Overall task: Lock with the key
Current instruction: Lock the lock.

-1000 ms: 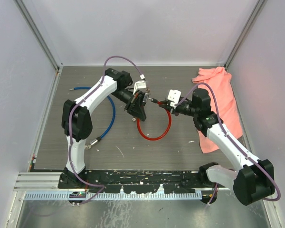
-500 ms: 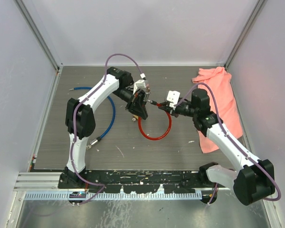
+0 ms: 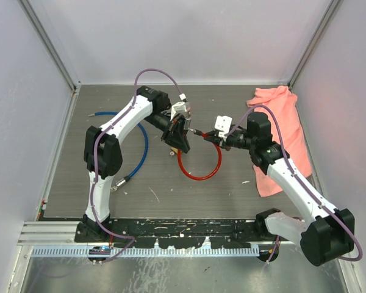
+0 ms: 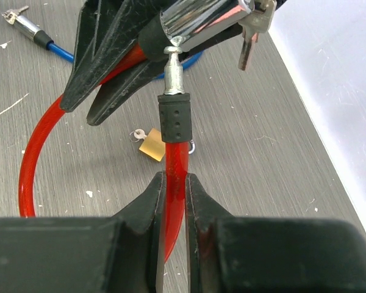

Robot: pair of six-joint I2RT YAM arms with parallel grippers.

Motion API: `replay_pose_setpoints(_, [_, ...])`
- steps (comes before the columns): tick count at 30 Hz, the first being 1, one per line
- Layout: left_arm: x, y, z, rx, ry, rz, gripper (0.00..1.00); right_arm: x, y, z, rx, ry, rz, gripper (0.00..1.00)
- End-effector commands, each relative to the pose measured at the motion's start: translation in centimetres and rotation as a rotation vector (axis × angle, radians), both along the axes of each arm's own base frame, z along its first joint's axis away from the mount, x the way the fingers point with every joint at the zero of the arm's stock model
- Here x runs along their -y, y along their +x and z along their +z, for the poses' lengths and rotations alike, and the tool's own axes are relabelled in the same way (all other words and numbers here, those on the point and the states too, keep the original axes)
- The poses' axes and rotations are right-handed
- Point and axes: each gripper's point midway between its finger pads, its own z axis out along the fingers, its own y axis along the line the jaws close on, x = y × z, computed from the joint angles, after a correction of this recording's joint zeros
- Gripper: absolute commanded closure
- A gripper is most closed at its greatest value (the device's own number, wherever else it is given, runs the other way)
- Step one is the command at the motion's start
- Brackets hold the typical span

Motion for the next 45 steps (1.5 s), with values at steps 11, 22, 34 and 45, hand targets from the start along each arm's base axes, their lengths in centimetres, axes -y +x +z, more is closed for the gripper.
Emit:
replay_pose_setpoints(11, [-0.4,-4.3,4.9,-0.11,-0.012,-0.024,1.0,-1.0,-1.5,5.4,0.166,0.032,0.086,0.99])
replay_pose_setpoints(22, [-1.6,-5.7,6.7,-0.103,-0.086,-0.001,1.0,0.7,-2.1,5.8,0.178,0.016,0.085,0.99])
replay_pose_setpoints(34, [-0.7,-8.2,6.4,-0.152,-0.06,-0.059,1.0,-0.8,-3.4,8.6,0.253,0.038,0.177,0.99])
replay_pose_setpoints(45, [-0.5,-8.6,6.9,-0.144,-0.067,-0.072,1.0,-1.0,-4.2,7.8,0.261,0.008,0.202,0.99])
